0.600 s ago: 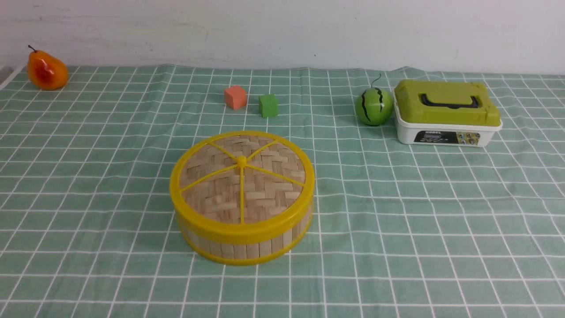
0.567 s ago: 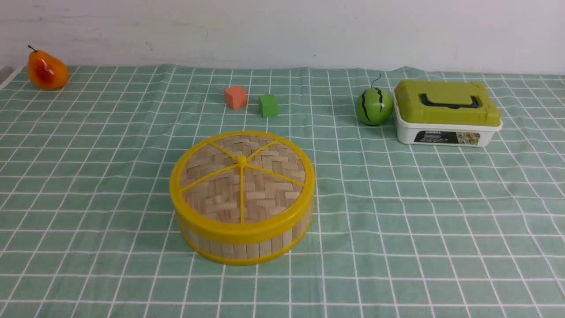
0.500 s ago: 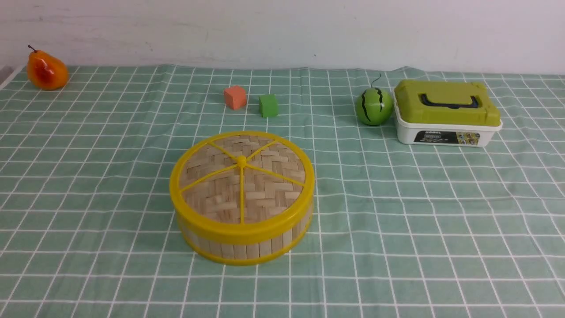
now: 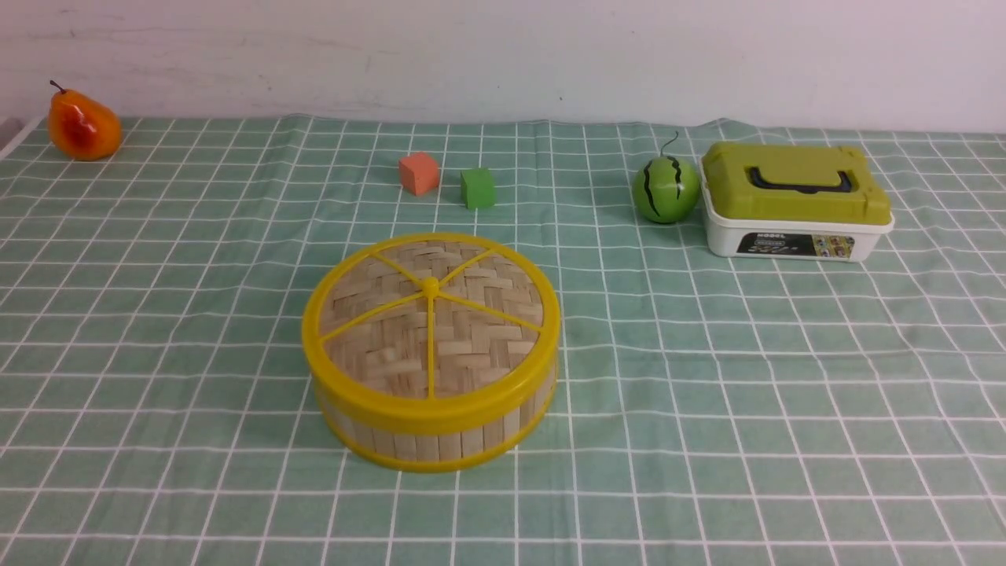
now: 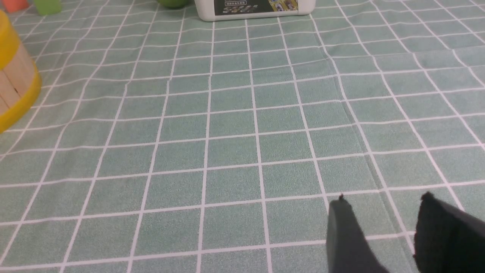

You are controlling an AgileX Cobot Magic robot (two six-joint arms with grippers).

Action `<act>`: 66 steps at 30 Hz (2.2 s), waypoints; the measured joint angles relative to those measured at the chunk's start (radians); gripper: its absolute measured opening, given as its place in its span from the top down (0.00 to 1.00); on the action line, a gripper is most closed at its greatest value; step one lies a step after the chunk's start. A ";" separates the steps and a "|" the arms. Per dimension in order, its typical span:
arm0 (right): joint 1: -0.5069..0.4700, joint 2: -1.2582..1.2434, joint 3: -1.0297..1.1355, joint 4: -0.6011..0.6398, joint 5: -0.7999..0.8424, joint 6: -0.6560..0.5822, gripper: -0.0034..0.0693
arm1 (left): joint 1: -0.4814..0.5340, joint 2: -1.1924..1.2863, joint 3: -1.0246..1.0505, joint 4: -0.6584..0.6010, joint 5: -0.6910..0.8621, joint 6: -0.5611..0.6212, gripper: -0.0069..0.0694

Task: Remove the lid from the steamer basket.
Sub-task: Use the left arm to lift the lid of the steamer

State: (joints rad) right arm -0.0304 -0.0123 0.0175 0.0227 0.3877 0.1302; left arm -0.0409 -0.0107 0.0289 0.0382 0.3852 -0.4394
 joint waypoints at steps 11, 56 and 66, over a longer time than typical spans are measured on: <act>0.000 0.000 0.000 0.000 0.000 0.000 0.62 | 0.000 0.000 0.000 0.010 0.000 0.000 0.60; 0.000 0.000 0.000 0.000 0.000 0.000 0.62 | -0.001 0.513 -0.579 -0.396 0.373 -0.015 0.93; 0.000 0.000 0.000 0.000 0.000 0.000 0.62 | -0.022 0.955 -0.864 -0.369 0.560 0.114 0.93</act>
State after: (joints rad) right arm -0.0304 -0.0123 0.0175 0.0227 0.3877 0.1302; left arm -0.0634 0.9446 -0.8356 -0.3309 0.9453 -0.3257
